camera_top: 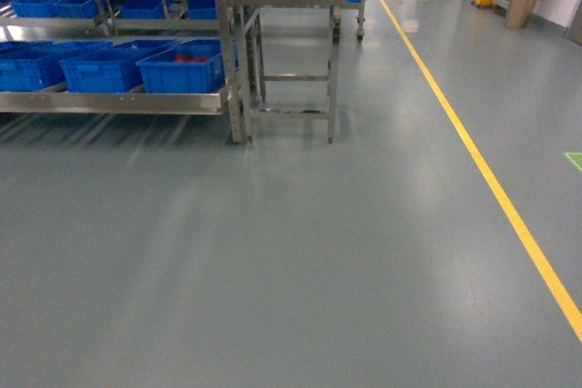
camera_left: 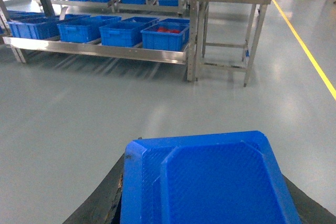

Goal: Pick blue part to blue bin on bottom shelf

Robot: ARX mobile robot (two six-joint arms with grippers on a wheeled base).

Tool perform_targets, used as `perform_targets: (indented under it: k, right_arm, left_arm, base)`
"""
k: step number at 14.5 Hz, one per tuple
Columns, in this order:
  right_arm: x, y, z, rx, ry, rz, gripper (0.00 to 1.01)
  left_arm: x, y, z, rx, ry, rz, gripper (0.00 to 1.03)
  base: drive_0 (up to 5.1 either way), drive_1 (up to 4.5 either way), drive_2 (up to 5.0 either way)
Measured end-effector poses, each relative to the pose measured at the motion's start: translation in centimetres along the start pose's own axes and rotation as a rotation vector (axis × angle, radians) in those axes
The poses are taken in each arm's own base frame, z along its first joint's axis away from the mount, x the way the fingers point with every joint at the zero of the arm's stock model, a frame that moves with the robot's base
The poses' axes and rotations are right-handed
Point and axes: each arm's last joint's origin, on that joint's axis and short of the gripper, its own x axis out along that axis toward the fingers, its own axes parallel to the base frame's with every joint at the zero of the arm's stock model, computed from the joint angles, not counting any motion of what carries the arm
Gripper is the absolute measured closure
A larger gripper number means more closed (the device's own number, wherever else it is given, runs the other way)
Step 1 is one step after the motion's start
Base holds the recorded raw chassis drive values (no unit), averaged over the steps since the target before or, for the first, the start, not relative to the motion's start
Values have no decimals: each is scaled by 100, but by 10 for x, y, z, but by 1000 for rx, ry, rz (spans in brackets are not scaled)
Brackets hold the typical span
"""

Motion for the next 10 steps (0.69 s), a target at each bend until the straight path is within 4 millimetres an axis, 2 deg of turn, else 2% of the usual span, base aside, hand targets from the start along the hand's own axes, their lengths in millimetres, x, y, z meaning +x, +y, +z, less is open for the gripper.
perform_targets:
  k: [10]
  right_arm:
    - [0,0,0,0,0,0,3]
  left_arm:
    - [0,0,0,1,1,0,59]
  base:
    - [-9,408,-426]
